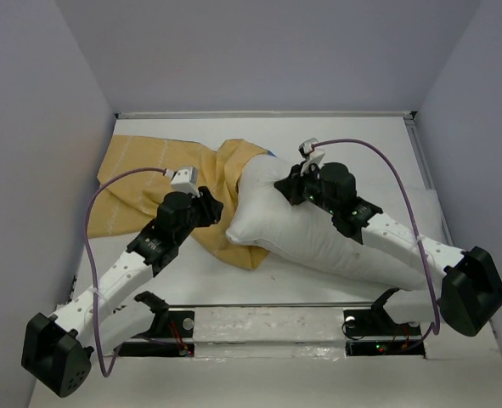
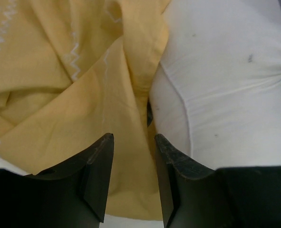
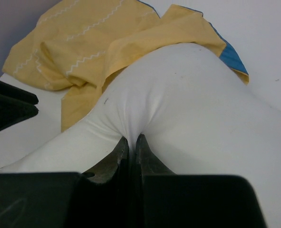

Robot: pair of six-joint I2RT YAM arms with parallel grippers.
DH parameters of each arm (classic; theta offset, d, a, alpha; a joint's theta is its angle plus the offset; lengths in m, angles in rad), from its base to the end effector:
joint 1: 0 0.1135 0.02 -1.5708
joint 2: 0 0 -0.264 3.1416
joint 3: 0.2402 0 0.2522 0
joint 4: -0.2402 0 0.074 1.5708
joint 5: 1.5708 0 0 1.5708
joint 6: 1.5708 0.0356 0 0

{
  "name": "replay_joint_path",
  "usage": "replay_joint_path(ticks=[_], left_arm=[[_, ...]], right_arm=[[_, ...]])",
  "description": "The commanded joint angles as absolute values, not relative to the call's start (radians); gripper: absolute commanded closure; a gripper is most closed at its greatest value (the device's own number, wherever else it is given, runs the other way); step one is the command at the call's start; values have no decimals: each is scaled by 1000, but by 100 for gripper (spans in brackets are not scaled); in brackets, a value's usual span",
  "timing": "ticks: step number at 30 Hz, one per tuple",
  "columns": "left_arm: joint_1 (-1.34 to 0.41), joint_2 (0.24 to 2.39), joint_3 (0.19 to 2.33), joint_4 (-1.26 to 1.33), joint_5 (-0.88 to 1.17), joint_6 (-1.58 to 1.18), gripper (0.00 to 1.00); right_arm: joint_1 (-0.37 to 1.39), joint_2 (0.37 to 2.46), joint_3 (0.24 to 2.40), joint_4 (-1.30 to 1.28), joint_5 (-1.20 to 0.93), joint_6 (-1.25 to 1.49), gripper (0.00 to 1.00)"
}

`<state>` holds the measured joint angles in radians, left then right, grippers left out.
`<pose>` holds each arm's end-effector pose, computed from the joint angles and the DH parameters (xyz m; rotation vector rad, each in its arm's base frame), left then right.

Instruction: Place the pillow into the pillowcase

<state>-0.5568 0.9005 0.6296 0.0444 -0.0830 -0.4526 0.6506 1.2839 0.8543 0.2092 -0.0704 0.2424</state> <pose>0.1839 -0.1110 0.2881 0.0352 1.8433 -0.6420 0.2371 0.1836 0.2953 -0.4250 1.7965 0.6967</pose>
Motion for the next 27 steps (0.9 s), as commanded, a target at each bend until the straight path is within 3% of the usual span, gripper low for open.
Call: replay_joint_path(ticks=[1,8,14,21,23,25,26,27], left_arm=[[-574,887,523,35,-146,-526,51],[-623,949,413,170,-54,-600,54],[-695,1138,462,273,-34,-597,41],[-715,1279,495,373,-12,-598,46],[-721,1295,506,377,-32,-595,56],[-721,1298,511,391,-46,-589,78],[-721,1298,511,396,-52,-588,95],[-721,1298,509,399,-57,-588,100]], right_arm=[[660,1267,885,348,-81,288,100],[618,1238,856,362,-124,328,100],[618,1236,851,373,-144,341,100],[618,1223,836,374,-149,339,100],[618,1226,833,374,-146,341,100],[618,1230,830,379,-150,344,100],[618,1230,827,380,-158,345,100],[618,1230,825,380,-160,347,100]])
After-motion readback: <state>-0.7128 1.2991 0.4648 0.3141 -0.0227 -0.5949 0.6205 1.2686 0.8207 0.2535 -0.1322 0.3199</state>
